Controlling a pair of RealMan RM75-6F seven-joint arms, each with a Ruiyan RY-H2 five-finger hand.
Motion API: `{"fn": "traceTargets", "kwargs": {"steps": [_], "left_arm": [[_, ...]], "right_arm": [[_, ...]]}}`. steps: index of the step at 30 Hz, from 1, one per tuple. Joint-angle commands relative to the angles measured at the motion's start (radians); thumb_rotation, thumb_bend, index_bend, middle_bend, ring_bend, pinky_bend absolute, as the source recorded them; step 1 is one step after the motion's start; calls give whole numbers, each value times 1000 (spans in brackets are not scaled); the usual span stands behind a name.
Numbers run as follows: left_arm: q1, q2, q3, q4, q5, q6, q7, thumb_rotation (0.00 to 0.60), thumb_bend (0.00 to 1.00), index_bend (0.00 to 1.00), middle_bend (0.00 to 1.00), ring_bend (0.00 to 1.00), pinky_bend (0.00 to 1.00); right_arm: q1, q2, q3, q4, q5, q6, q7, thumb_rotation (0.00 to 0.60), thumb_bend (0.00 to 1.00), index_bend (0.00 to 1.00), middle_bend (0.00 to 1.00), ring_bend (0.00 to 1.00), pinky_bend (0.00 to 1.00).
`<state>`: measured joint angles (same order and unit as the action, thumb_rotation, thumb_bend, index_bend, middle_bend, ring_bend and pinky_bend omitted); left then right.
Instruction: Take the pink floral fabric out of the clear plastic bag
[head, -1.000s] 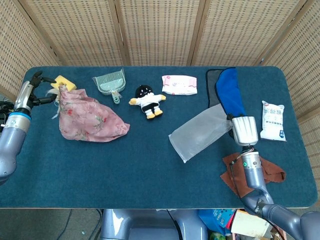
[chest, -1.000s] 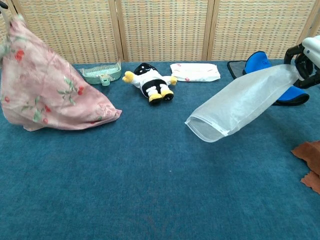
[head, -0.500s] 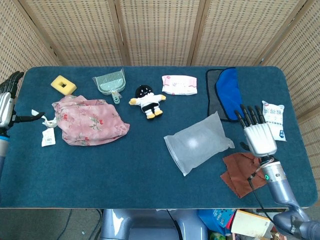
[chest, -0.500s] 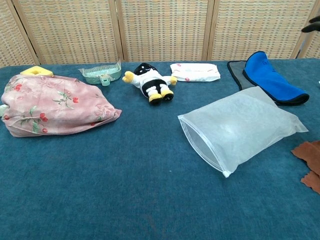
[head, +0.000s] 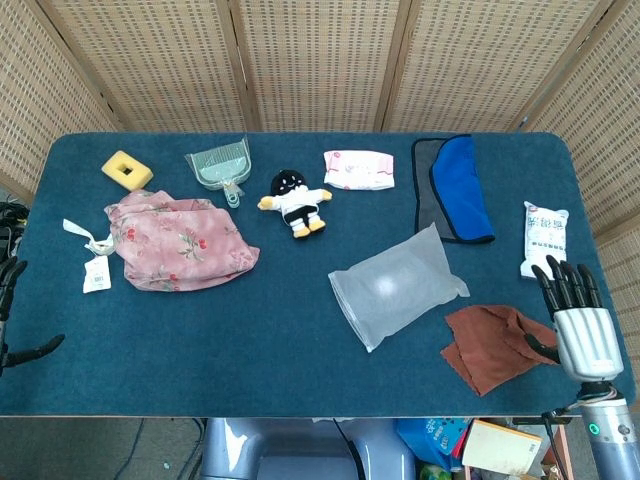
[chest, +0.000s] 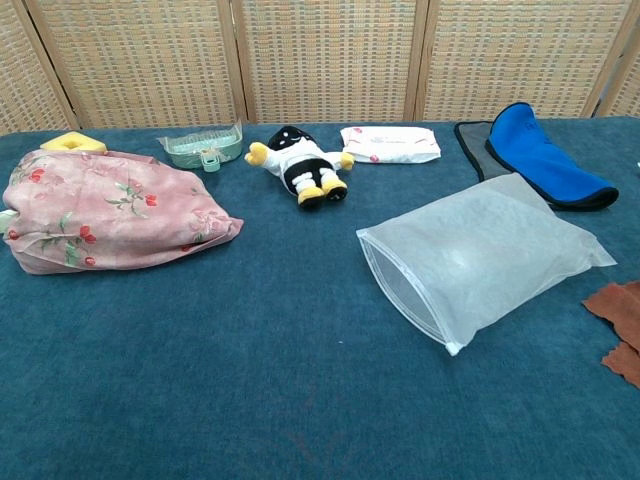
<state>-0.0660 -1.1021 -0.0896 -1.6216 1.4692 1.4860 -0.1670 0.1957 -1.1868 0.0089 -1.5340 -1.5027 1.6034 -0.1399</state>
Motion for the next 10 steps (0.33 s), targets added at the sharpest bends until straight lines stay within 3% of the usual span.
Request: {"fn": "traceTargets", "kwargs": {"steps": [1,10], "left_arm": [[24,-19,34,-29,37,33,80,600,146,0,0,0,0],[29,-10,42,-44,48,46,108,600,146,0,0,0,0]], "right_arm": [[-35,-3,-20,-10,-28,34,3,600,0,0,0,0,0],[-67,-4,-15,-40,-30,35,14,600,0,0,0,0,0]]}}
